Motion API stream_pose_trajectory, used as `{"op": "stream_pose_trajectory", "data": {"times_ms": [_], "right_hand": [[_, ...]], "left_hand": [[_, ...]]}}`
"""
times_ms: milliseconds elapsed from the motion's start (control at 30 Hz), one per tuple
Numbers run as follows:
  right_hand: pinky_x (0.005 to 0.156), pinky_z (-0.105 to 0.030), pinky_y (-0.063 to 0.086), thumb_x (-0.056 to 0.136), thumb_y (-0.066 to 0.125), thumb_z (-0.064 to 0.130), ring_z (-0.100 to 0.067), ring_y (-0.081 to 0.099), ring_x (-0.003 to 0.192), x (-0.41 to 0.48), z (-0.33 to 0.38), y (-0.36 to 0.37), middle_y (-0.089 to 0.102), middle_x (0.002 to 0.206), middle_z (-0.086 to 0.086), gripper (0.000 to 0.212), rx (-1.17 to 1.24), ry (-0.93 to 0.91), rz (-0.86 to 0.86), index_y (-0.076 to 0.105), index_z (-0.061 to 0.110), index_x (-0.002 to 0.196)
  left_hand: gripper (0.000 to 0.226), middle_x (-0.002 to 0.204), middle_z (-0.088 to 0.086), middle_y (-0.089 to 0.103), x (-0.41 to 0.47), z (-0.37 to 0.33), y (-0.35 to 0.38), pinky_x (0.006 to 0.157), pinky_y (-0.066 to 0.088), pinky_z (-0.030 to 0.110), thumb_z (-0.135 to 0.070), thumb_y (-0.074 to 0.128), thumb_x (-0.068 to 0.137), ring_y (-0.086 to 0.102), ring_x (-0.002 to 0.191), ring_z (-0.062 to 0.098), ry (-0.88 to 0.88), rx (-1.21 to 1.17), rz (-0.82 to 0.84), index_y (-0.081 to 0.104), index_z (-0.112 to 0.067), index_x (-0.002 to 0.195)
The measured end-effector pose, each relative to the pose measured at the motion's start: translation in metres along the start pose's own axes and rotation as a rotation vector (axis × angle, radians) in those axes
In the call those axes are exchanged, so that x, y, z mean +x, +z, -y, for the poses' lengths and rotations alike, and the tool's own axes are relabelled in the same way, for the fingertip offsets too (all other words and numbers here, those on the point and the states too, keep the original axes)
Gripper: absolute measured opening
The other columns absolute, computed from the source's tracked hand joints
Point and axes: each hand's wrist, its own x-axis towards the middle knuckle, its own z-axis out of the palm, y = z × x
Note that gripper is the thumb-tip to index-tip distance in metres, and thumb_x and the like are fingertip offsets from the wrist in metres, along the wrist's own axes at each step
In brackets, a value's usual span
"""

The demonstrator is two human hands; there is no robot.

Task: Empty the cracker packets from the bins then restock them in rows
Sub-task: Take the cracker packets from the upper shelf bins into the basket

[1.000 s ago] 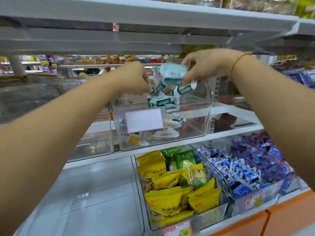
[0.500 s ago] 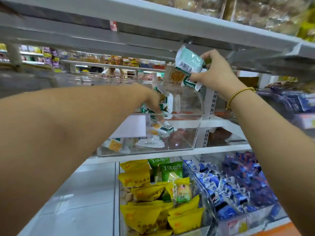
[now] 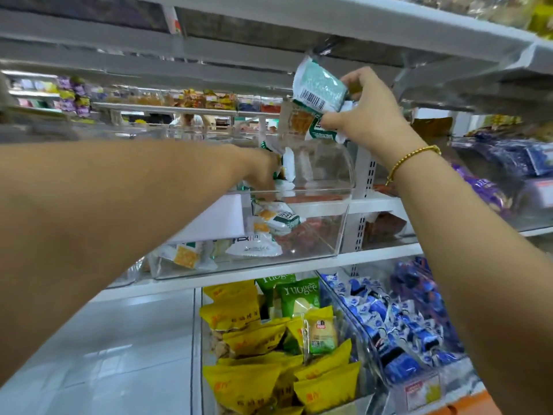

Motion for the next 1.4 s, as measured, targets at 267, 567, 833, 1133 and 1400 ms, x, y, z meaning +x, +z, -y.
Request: {"op": "stream_pose_trajectory", "data": {"times_ms": [267, 567, 833, 1133, 1400], "right_hand": [[0.045, -0.005, 0.039, 0.079, 0.076, 0.016, 0.001, 0.053, 0.078, -0.020, 0.015, -0.024, 0.051, 0.110, 0.007, 0.045, -0.024, 0.064, -0.010, 0.047, 0.022, 0.113], [0.062, -0.024, 0.052, 0.074, 0.078, 0.010, -0.009, 0.059, 0.083, -0.059, 0.057, -0.060, 0.054, 0.093, 0.010, 0.042, 0.142, 0.196, -0.006, 0.049, 0.020, 0.102], [0.079, -0.039, 0.059, 0.075, 0.076, 0.006, -0.025, 0.068, 0.096, -0.127, 0.075, -0.082, 0.064, 0.113, -0.007, 0.043, 0.347, 0.359, 0.044, 0.052, 0.023, 0.107], [0.057, -0.022, 0.047, 0.077, 0.075, 0.003, -0.018, 0.064, 0.089, -0.280, 0.091, -0.037, 0.067, 0.108, -0.006, 0.041, 0.421, 0.477, 0.350, 0.054, 0.026, 0.104], [0.057, -0.019, 0.049, 0.080, 0.073, 0.003, -0.011, 0.058, 0.086, -0.461, 0.057, 0.092, 0.058, 0.105, -0.002, 0.045, 0.346, 0.867, 0.655, 0.048, 0.015, 0.115]], "left_hand": [[0.082, 0.150, 0.015, 0.033, -0.023, 0.011, -0.016, 0.114, 0.029, 0.042, -0.039, 0.067, 0.085, 0.035, 0.136, 0.032, -0.056, -0.422, 0.021, 0.024, -0.008, 0.148], [0.023, 0.062, 0.005, 0.068, -0.101, 0.017, -0.056, 0.044, 0.051, 0.019, -0.026, 0.054, 0.094, 0.061, 0.048, 0.012, -0.106, -1.237, 0.030, 0.053, -0.004, 0.100], [0.012, 0.084, 0.007, 0.069, -0.206, 0.009, -0.054, 0.068, 0.059, 0.029, -0.020, 0.053, 0.088, 0.068, 0.072, 0.017, -0.036, -1.989, -0.070, 0.057, -0.011, 0.095], [0.024, 0.072, 0.008, 0.073, -0.384, -0.010, 0.084, 0.048, 0.056, 0.028, -0.011, 0.044, 0.089, 0.070, 0.058, 0.016, -0.297, -2.242, 0.077, 0.068, -0.009, 0.084], [0.082, 0.132, 0.008, 0.044, -0.498, -0.027, 0.263, 0.087, 0.036, 0.037, -0.043, 0.073, 0.066, 0.043, 0.116, 0.023, -0.868, -1.696, 0.339, 0.042, -0.005, 0.132]]}}
